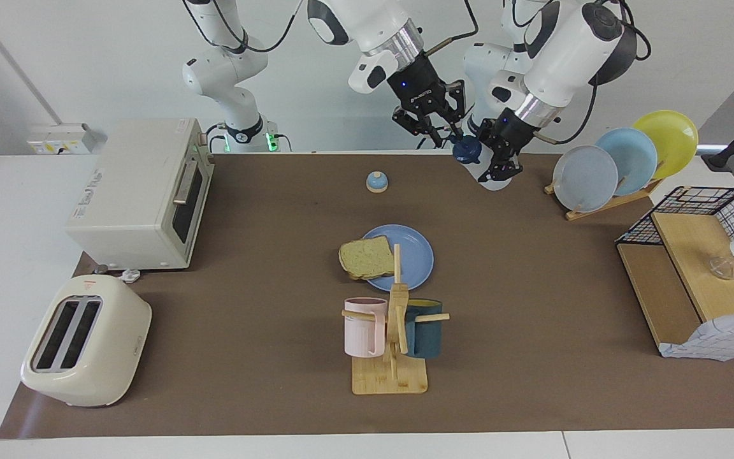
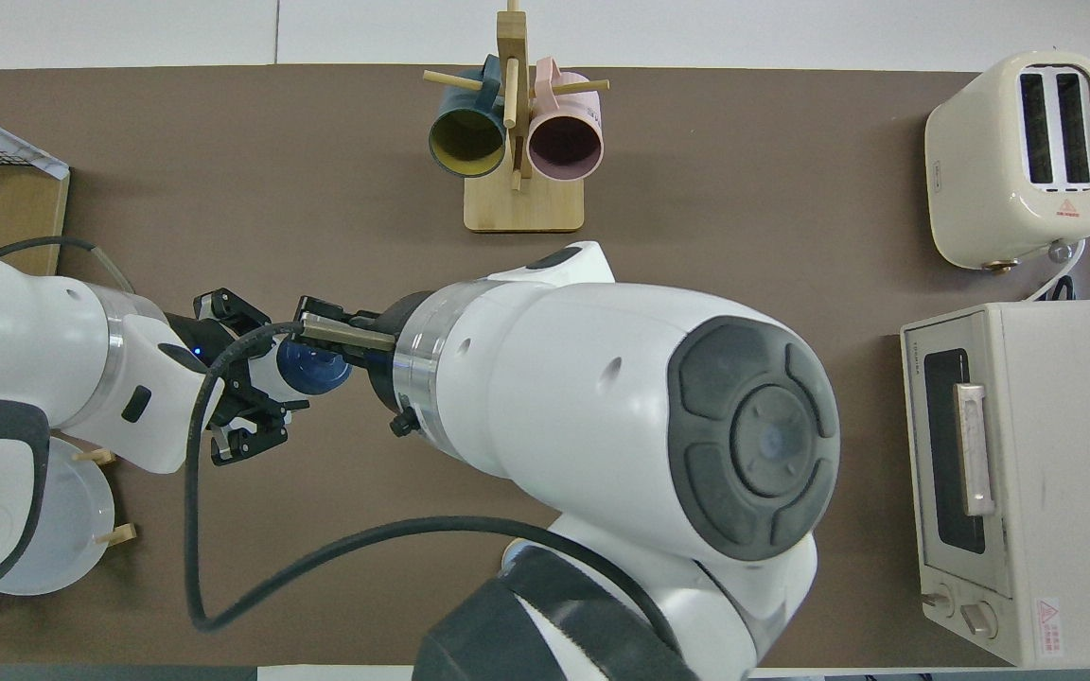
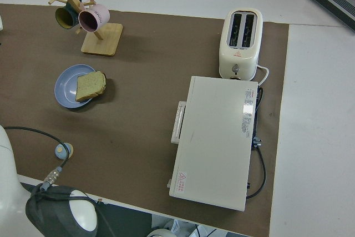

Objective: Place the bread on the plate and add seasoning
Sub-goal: 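Pass the bottle from the left gripper to the right gripper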

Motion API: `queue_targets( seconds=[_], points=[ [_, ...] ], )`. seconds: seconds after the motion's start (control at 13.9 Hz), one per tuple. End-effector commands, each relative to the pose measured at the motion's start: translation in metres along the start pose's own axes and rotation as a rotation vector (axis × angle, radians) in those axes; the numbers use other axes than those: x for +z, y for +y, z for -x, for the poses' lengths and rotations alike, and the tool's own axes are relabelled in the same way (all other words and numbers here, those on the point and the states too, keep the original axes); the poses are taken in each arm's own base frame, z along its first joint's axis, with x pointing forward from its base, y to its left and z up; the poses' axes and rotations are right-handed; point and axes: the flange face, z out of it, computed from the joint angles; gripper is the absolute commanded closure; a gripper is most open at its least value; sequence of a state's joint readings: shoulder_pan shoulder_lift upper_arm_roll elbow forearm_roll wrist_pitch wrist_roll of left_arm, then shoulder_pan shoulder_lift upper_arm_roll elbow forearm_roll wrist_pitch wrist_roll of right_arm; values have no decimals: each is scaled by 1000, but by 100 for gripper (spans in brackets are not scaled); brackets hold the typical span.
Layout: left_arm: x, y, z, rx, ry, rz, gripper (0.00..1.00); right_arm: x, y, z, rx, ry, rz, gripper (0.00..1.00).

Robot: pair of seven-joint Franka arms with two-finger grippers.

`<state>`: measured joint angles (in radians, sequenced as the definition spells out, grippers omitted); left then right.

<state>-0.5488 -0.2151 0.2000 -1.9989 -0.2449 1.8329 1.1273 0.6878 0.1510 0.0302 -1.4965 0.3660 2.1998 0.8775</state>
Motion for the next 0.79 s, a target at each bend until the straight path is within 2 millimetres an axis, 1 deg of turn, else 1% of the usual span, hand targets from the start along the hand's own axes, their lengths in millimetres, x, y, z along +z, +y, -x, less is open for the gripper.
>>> queue_targets(
  seconds=[0.0, 0.14, 0.29, 0.43, 0.57, 0.72],
  points=[
    [-2, 9, 4, 15, 23, 13, 100, -5, 1, 0, 30, 1, 0, 66],
    [-3, 10, 3, 13, 32, 16, 100, -5, 1, 0, 34, 1, -1, 72],
    [-3, 10, 3, 14, 32, 16, 100, -4, 1, 1, 32, 1, 2, 81],
    [-3, 10, 3, 14, 32, 16, 100, -4, 1, 1, 32, 1, 2, 100],
    [-4, 11, 3, 14, 33, 15, 100, -5, 1, -1, 39, 0, -2, 100],
    [-4, 11, 3, 14, 33, 15, 100, -6, 3, -5, 98, 3, -11, 100]
  ],
)
